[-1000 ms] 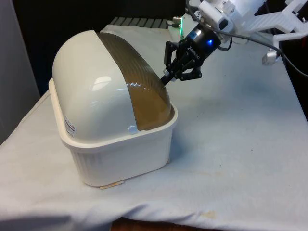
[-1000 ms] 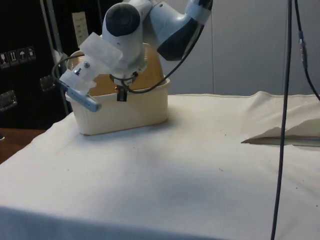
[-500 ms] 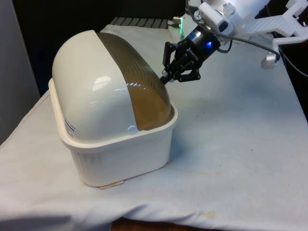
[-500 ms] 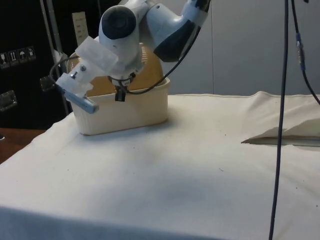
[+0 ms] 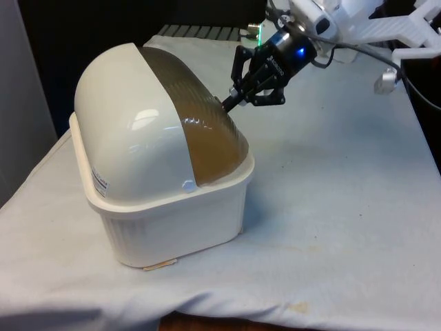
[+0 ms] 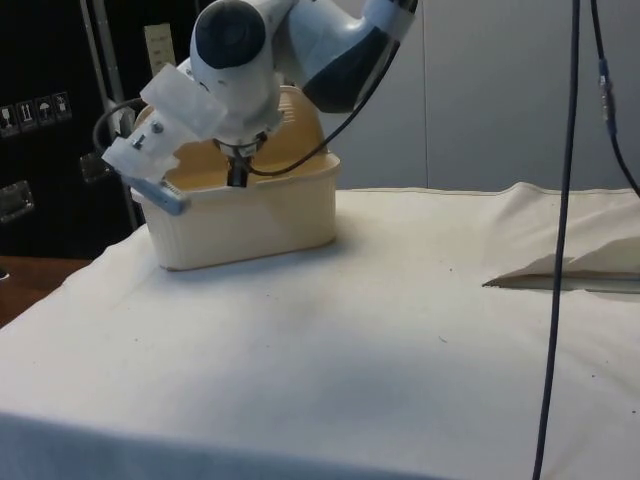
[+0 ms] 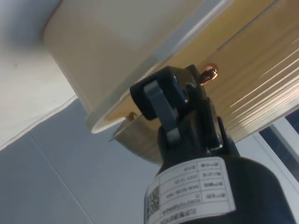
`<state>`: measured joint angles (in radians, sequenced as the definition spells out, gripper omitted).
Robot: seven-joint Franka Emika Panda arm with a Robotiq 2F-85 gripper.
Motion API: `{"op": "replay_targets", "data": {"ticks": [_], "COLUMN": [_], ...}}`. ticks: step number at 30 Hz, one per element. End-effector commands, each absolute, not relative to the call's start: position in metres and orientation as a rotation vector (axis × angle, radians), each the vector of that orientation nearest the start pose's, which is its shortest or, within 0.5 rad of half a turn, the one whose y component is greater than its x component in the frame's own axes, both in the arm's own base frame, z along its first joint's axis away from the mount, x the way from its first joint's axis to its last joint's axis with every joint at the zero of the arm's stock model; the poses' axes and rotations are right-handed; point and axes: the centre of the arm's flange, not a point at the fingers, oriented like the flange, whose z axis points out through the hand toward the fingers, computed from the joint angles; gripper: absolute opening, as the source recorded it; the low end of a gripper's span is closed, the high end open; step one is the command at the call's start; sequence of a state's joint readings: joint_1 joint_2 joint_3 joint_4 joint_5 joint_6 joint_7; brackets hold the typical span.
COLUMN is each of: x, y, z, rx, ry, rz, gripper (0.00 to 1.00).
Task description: Open the lid, then close it.
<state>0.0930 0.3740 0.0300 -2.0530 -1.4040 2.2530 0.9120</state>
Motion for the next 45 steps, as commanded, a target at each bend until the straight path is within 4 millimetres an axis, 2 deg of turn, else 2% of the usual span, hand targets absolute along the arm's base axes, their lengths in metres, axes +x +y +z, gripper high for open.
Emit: {"op": "replay_targets", "data": {"ticks": [1, 31, 45], "x": [0.591, 0.607, 0.614], "y": [0.045, 0.032, 0.025], "z": [0.259, 0.299, 0.307], "rx": [2.178, 2.035, 1.957], "ry": [0.305, 0.253, 0.221], "rz": [0.430, 0.455, 0.484], "gripper": [0.00, 0.00, 0.00]}}
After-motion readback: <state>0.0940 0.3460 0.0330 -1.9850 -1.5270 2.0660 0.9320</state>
